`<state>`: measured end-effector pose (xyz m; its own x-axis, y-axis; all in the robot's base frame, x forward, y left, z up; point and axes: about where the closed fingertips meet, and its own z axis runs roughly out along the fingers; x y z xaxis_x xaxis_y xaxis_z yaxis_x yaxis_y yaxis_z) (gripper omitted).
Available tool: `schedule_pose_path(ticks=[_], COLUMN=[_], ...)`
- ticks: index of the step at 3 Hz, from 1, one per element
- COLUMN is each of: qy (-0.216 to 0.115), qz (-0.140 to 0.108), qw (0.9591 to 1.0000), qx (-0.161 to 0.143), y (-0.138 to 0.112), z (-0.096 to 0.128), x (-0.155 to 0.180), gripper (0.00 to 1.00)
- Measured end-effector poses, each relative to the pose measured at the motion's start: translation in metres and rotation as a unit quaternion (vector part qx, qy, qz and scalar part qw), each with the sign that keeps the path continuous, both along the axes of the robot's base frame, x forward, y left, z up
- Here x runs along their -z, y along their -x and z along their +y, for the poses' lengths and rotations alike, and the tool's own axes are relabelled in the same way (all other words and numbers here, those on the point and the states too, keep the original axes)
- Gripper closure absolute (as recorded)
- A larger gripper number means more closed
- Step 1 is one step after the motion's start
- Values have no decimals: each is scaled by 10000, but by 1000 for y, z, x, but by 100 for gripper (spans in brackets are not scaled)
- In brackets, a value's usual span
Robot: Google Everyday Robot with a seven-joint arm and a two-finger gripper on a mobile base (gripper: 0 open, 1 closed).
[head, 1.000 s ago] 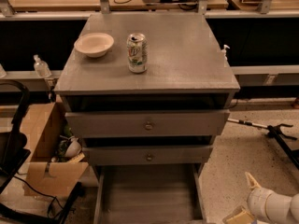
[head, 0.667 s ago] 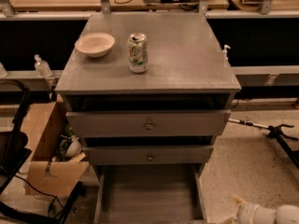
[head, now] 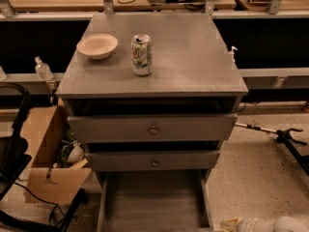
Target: Close bottom drawer
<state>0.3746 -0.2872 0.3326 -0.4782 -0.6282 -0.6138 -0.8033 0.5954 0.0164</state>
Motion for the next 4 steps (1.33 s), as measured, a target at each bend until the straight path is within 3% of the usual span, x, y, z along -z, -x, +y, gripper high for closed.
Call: schedule_pose_path(ticks=[1,2,3,4], qy=[-10,-129,-464,-702], qz=[8,181,322,404], qw=[10000,9997,9980,9956], qx=[-7,-103,-294,-463], y=[0,-1,6,40], z=[1,12,23,20], x=[1,31,80,127], gripper=[100,100,100,100])
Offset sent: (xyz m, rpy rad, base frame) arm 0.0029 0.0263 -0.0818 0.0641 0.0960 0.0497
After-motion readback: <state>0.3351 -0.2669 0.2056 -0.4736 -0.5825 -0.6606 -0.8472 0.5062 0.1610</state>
